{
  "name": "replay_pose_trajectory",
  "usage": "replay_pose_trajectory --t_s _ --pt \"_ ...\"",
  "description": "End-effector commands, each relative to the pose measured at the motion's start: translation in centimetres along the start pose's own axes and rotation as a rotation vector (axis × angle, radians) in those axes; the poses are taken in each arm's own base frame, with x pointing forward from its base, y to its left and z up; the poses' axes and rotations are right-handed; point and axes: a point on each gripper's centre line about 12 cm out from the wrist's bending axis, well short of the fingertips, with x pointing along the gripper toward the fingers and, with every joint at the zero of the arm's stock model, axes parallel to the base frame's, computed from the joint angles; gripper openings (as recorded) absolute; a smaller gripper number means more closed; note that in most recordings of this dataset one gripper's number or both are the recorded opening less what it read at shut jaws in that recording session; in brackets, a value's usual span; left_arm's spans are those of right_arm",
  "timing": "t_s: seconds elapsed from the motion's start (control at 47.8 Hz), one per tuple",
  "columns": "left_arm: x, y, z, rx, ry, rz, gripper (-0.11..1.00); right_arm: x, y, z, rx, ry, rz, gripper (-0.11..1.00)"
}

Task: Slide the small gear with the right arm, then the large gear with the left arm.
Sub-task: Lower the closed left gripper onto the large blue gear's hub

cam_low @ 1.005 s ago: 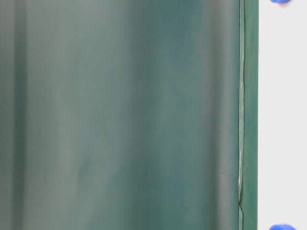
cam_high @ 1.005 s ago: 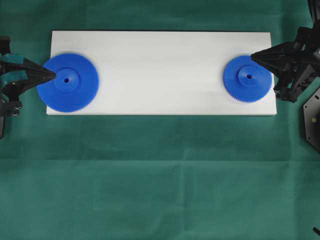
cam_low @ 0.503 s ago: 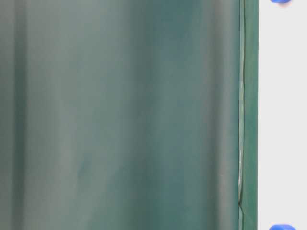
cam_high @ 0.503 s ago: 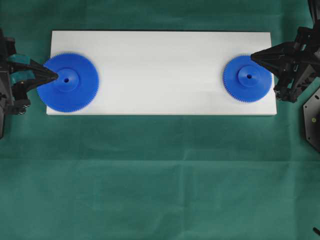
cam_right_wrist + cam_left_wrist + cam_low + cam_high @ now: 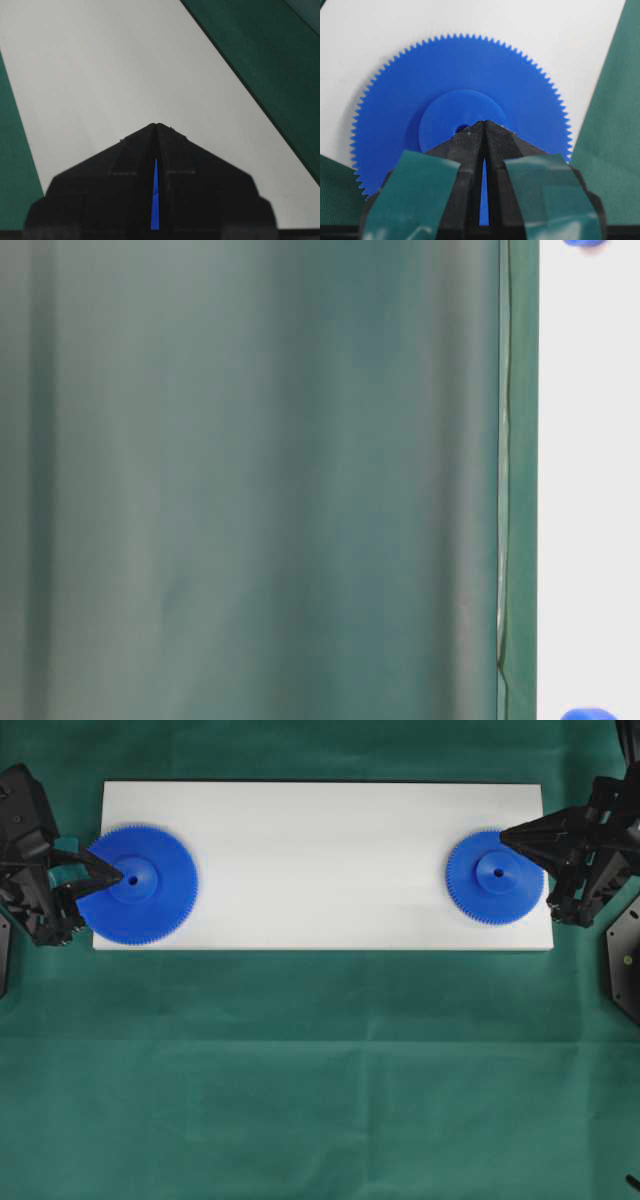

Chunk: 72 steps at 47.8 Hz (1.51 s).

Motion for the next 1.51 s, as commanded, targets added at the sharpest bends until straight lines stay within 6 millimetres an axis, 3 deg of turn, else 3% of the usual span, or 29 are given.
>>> replay_pose_trajectory --t_s 0.0,0.712,1.487 --pt "0.3 0.2 0.2 0.000 -0.007 0.009 0.00 0.0 0.2 0.5 0.000 -0.015 0.007 0.50" --pt "3.4 0.9 -1.3 -0.006 0.069 0.036 0.00 -0.1 0.0 -0.3 0.014 -0.003 0.005 0.50" --pt "4.2 1.4 -2.4 -0.009 0.130 0.052 0.00 -0.2 -0.1 -0.6 0.015 0.001 0.006 0.50"
